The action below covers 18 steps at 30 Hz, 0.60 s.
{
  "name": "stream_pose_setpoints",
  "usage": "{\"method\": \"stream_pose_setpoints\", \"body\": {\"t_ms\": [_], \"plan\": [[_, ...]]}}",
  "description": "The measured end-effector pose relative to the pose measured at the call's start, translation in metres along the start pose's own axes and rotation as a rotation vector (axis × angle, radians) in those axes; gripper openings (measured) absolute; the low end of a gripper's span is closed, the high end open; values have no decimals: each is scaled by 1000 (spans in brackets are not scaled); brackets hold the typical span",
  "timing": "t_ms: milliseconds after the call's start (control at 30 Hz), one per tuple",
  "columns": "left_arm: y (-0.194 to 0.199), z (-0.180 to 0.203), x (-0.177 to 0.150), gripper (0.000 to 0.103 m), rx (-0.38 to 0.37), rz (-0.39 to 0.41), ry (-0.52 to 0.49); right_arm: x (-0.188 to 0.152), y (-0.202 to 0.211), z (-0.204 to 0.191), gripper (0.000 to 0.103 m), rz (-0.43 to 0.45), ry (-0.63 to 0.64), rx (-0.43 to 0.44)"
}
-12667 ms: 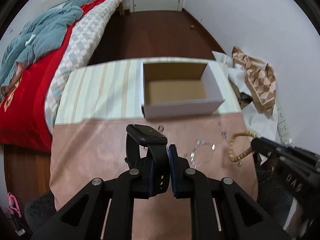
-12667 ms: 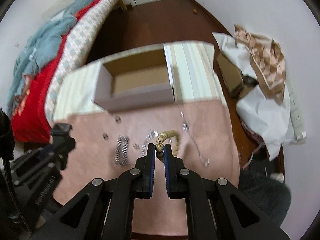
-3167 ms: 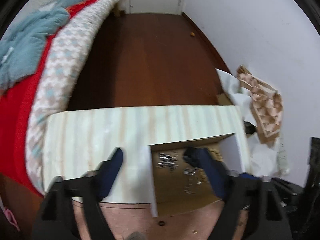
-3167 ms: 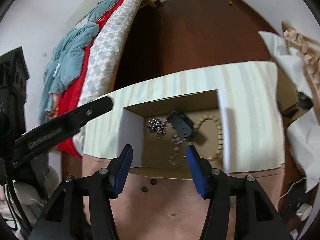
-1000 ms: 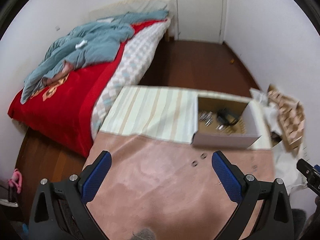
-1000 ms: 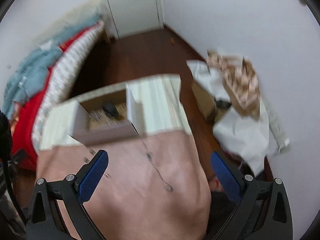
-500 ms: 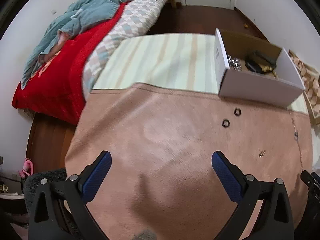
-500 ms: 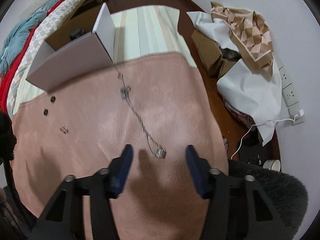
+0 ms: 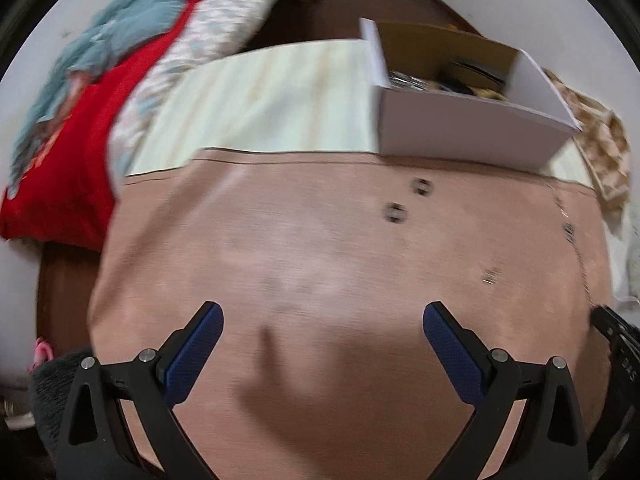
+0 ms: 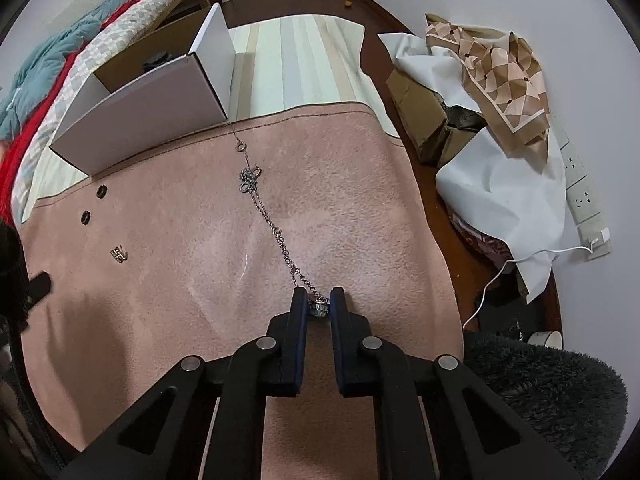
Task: Organize jewelry
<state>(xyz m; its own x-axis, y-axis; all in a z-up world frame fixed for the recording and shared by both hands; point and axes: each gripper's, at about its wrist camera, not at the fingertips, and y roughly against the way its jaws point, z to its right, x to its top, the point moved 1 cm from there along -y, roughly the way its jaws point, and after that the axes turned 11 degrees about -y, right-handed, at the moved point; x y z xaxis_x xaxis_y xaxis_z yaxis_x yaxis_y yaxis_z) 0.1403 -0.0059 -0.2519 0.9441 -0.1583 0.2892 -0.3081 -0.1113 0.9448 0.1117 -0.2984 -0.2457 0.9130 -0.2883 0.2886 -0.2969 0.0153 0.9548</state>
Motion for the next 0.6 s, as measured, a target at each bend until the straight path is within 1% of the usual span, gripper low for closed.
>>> {"method": "stream_pose_setpoints", "body": {"t_ms": [133, 267, 300, 367, 433, 467, 500, 533, 600], "plan": [[-8, 32, 8, 102, -82, -12, -57, 2, -1, 4, 11, 2, -15, 4], [-14, 59, 15, 101, -139, -18, -84, 2, -4, 10, 12, -3, -28, 0], [-15, 63, 17, 97, -143, -15, -87, 2, -3, 10, 11, -2, -31, 0], [-17, 72, 20, 94, -145, -13, -95, 3, -4, 11, 12, -3, -33, 1], [-19, 76, 23, 83, -147, -7, -100, 3, -4, 11, 12, -3, -34, 1], [-20, 79, 24, 72, -149, -6, -103, 4, -4, 11, 12, -4, -35, 2], [-21, 81, 25, 65, -152, -10, -106, 4, -3, 11, 12, -4, -35, 3], [-22, 82, 27, 63, -152, -14, -109, 4, -4, 12, 12, -4, -36, 4], [-22, 83, 31, 54, -146, -1, -114, 4, -4, 12, 12, -4, -37, 4]]}}
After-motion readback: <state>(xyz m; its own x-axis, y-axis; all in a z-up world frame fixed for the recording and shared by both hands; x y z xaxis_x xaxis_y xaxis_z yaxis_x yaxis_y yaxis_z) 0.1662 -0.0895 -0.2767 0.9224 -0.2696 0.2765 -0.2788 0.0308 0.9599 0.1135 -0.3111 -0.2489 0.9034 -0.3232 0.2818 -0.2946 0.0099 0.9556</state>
